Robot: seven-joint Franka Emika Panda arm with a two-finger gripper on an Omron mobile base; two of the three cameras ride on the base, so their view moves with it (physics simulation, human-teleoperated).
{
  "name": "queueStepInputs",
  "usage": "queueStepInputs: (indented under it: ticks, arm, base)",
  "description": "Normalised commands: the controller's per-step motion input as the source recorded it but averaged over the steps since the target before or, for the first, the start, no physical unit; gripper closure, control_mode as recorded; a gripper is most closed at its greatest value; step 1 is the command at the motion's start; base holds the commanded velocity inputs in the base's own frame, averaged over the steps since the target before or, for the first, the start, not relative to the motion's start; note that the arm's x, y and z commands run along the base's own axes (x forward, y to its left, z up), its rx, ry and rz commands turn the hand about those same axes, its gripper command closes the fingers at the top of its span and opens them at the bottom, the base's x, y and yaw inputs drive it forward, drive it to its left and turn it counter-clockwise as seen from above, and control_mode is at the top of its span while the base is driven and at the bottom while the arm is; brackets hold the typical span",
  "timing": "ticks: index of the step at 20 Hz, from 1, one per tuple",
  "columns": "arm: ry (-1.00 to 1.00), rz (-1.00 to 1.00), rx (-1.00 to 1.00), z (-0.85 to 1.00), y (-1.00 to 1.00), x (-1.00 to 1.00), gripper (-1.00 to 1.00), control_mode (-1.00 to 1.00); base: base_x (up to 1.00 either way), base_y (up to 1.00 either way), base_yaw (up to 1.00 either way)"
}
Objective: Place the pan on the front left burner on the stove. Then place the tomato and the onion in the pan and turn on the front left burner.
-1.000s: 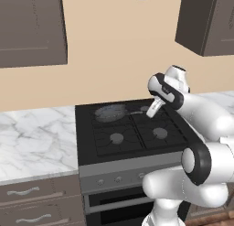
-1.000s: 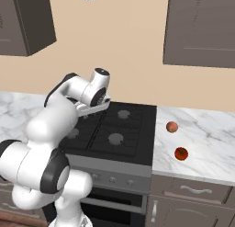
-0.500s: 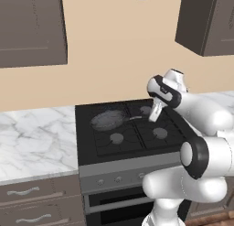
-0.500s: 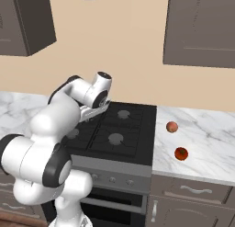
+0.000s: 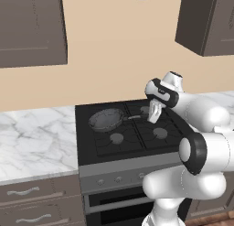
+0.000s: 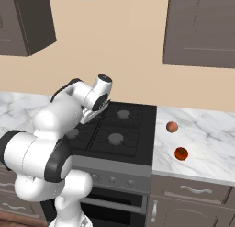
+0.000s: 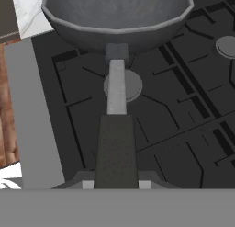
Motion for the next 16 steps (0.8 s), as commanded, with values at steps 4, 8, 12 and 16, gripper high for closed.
queueStepInputs:
  ticks: [4, 8, 12, 16]
  arm:
    - [-0.02, 0.02, 0.0, 0.0, 0.0, 0.12, 1.0, -1.0]
    - [0.0, 0.03, 0.0, 0.0, 0.0, 0.0, 1.0, -1.0]
    - [0.0, 0.03, 0.0, -0.02, 0.0, 0.0, 1.0, -1.0]
    - [0.0, 0.04, 0.0, -0.13, 0.0, 0.0, 1.0, -1.0]
  base:
    - [0.0, 0.0, 0.0]
    - [0.0, 0.0, 0.0]
    - [0.0, 0.0, 0.0]
    - [0.0, 0.0, 0.0]
